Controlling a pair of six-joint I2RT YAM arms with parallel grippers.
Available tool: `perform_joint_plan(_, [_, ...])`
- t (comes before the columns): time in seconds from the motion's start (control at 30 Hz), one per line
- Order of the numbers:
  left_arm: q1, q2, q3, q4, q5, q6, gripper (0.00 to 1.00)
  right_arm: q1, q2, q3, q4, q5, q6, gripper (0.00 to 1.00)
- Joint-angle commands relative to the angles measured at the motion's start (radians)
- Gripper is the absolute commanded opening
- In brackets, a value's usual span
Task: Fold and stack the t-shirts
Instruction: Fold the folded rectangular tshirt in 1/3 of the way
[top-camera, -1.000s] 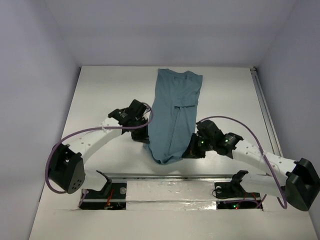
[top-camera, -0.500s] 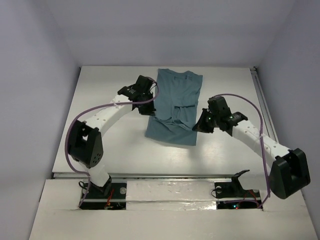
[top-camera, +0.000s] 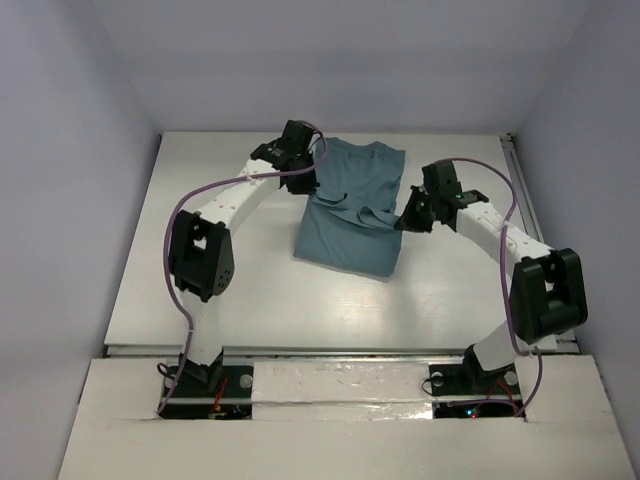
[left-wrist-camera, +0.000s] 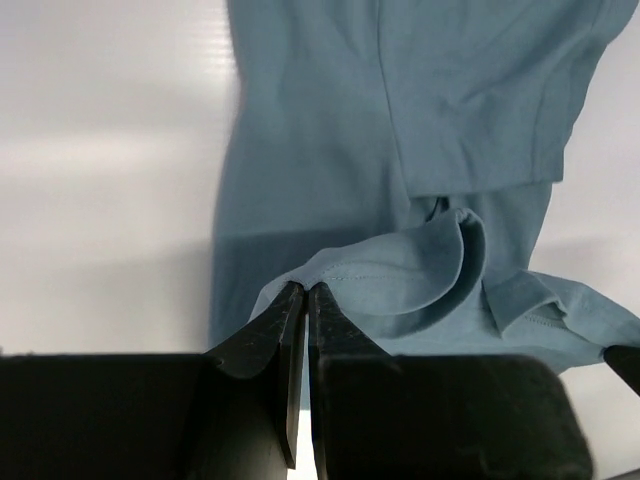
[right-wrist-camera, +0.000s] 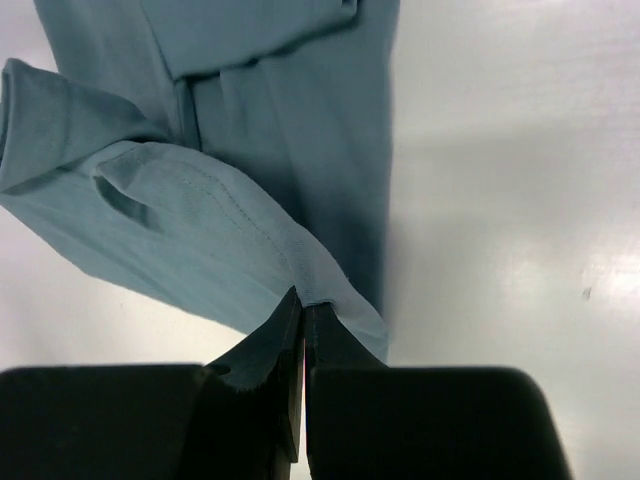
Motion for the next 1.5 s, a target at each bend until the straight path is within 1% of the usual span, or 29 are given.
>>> perform_joint_plan(0.0, [0.018, 0.047, 0.074, -0.001, -0.018, 0.029, 0.00, -0.026, 0.049, 0.082, 0.068, -0.003, -0.054, 0.00])
perform_joint_plan(0.17, [0.038, 0.149, 0.172, 0.008, -0.003, 0.029, 0.00, -0.058, 0.155, 0.145, 0.097, -0.009, -0.069, 0.00])
perform_joint_plan(0.27, [0.038, 0.206, 0.236, -0.004, -0.006, 0.017, 0.00, -0.080, 0.196, 0.180, 0.127, -0.040, -0.074, 0.00])
perform_joint_plan(0.47, [0.069, 0.257, 0.273, 0.034, 0.008, 0.003, 0.00, -0.089, 0.302, 0.289, 0.117, -0.043, -0.095, 0.00])
perform_joint_plan(0.6, [0.069, 0.295, 0.293, 0.056, 0.019, 0.012, 0.01, -0.098, 0.371, 0.347, 0.122, -0.049, -0.107, 0.00])
perform_joint_plan(0.63, [0.069, 0.301, 0.299, 0.063, 0.019, 0.014, 0.05, -0.098, 0.398, 0.363, 0.112, -0.051, -0.110, 0.00])
perform_joint_plan(0.67, [0.069, 0.309, 0.304, 0.070, 0.019, 0.018, 0.16, -0.098, 0.409, 0.375, 0.106, -0.048, -0.114, 0.00])
perform_joint_plan(0.7, [0.069, 0.310, 0.309, 0.076, 0.014, 0.018, 0.25, -0.098, 0.417, 0.399, 0.097, -0.028, -0.114, 0.00])
perform_joint_plan(0.73, [0.069, 0.309, 0.316, 0.080, 0.014, 0.020, 0.37, -0.098, 0.423, 0.406, 0.089, -0.022, -0.114, 0.05])
perform_joint_plan(0.77, [0.069, 0.301, 0.319, 0.085, 0.013, 0.022, 0.46, -0.098, 0.425, 0.409, 0.088, -0.026, -0.114, 0.11])
perform_joint_plan(0.8, [0.079, 0.294, 0.322, 0.085, -0.003, 0.025, 0.56, -0.098, 0.425, 0.410, 0.088, -0.035, -0.114, 0.27])
perform_joint_plan(0.83, [0.079, 0.281, 0.326, 0.080, -0.013, 0.028, 0.60, -0.098, 0.422, 0.415, 0.082, -0.031, -0.114, 0.39])
perform_joint_plan(0.87, [0.079, 0.248, 0.321, 0.079, -0.024, 0.031, 0.67, -0.107, 0.407, 0.418, 0.079, -0.029, -0.118, 0.57])
perform_joint_plan(0.93, [0.079, 0.200, 0.292, 0.076, -0.026, 0.040, 0.69, -0.107, 0.385, 0.432, 0.056, -0.032, -0.118, 0.66])
perform_joint_plan(1.0, [0.079, 0.092, 0.232, 0.086, -0.021, 0.041, 0.69, -0.107, 0.324, 0.440, 0.025, -0.037, -0.126, 0.68])
perform_joint_plan(1.03, [0.079, 0.047, 0.126, 0.124, -0.012, 0.032, 0.69, -0.107, 0.296, 0.429, 0.026, -0.040, -0.126, 0.68])
perform_joint_plan(1.07, [0.044, -0.051, 0.053, 0.157, 0.005, 0.022, 0.66, -0.107, 0.269, 0.403, 0.028, -0.043, -0.126, 0.68])
perform_joint_plan(1.1, [0.027, -0.102, -0.017, 0.195, 0.055, 0.012, 0.61, -0.107, 0.241, 0.380, 0.034, -0.064, -0.120, 0.65])
perform_joint_plan(1.13, [0.007, -0.143, -0.153, 0.276, 0.074, -0.020, 0.57, -0.107, 0.182, 0.346, 0.049, -0.086, -0.108, 0.56])
perform_joint_plan(1.17, [-0.023, -0.207, -0.217, 0.315, 0.086, -0.038, 0.53, -0.107, 0.158, 0.309, 0.110, -0.110, -0.080, 0.19])
perform_joint_plan(1.2, [-0.023, -0.231, -0.271, 0.353, 0.130, -0.060, 0.40, -0.097, 0.144, 0.250, 0.133, -0.162, -0.069, 0.04])
perform_joint_plan(1.23, [-0.023, -0.246, -0.385, 0.445, 0.160, -0.086, 0.35, -0.080, 0.144, 0.233, 0.147, -0.186, -0.063, 0.00])
perform_joint_plan(1.27, [-0.023, -0.258, -0.436, 0.494, 0.180, -0.133, 0.34, -0.066, 0.155, 0.222, 0.161, -0.201, -0.054, 0.00])
perform_joint_plan(1.3, [-0.023, -0.245, -0.466, 0.525, 0.216, -0.143, 0.33, -0.051, 0.169, 0.213, 0.166, -0.216, -0.052, 0.00])
perform_joint_plan(1.37, [-0.023, -0.166, -0.472, 0.502, 0.230, -0.117, 0.33, 0.000, 0.217, 0.219, 0.180, -0.241, -0.052, 0.00])
perform_joint_plan(1.4, [-0.023, -0.141, -0.469, 0.481, 0.205, -0.101, 0.30, 0.014, 0.233, 0.222, 0.193, -0.276, -0.048, 0.00])
perform_joint_plan(1.47, [-0.023, -0.110, -0.503, 0.462, 0.210, -0.083, 0.29, 0.034, 0.268, 0.226, 0.227, -0.313, -0.002, 0.00])
